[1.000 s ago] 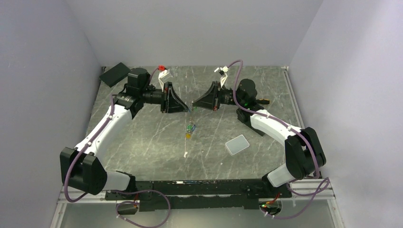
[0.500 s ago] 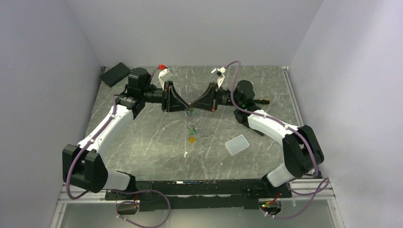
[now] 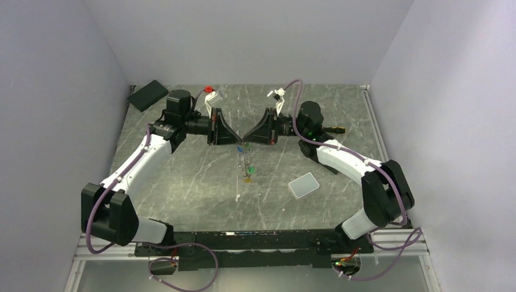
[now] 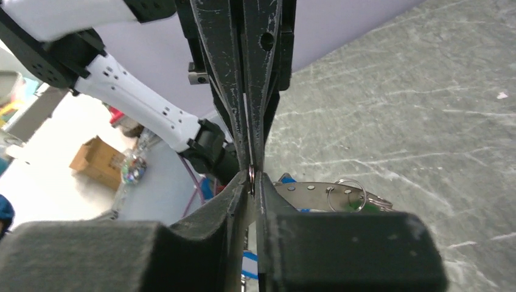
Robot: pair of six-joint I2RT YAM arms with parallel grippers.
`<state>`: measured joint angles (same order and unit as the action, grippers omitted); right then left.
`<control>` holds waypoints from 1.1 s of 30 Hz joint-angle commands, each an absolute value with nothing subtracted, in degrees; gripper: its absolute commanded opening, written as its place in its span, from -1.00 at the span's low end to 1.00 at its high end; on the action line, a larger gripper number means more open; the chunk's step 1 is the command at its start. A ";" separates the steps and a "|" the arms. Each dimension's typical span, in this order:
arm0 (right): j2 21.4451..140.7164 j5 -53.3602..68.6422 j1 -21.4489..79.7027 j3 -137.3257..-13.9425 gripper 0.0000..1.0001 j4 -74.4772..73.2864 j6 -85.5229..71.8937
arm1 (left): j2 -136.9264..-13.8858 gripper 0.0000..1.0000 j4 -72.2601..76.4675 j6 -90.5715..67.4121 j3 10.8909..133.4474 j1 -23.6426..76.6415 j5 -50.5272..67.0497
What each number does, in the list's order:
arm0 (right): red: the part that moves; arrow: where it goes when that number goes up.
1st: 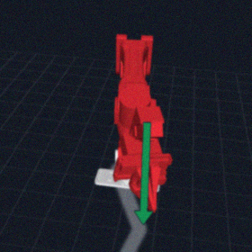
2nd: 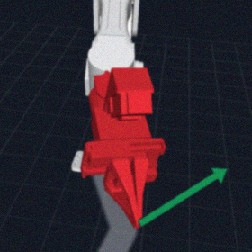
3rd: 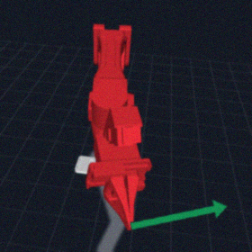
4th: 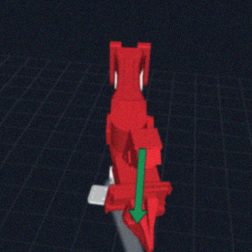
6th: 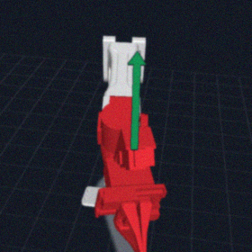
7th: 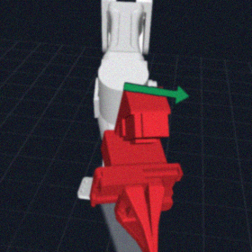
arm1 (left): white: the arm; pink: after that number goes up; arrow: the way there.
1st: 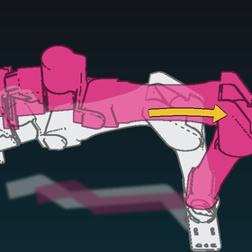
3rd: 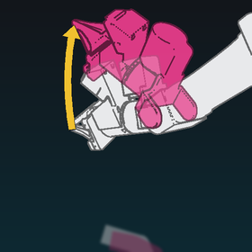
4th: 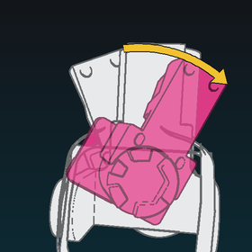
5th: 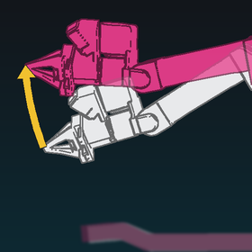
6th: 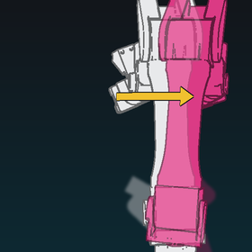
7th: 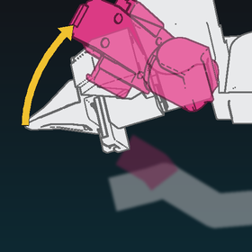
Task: Remove the keys from the keyring
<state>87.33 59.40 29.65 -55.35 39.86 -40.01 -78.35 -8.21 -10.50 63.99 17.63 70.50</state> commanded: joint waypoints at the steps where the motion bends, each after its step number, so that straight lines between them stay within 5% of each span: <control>1: 85.10 62.01 29.09 -59.56 -0.59 27.79 -27.02 | -77.87 -1.00 -17.52 -1.40 67.10 18.02 70.51; 7: 83.85 63.62 28.23 -64.84 -0.24 2.92 -4.93 | -77.97 -1.00 -27.73 9.03 68.03 18.96 67.21; 12: 83.29 63.19 28.30 -68.20 -0.14 -12.64 10.98 | -79.95 -1.00 -35.84 14.79 69.77 22.63 62.76; 33: 81.09 46.75 38.20 -68.41 -0.31 -30.37 35.93 | -89.47 -1.00 -43.50 18.28 76.41 30.22 57.06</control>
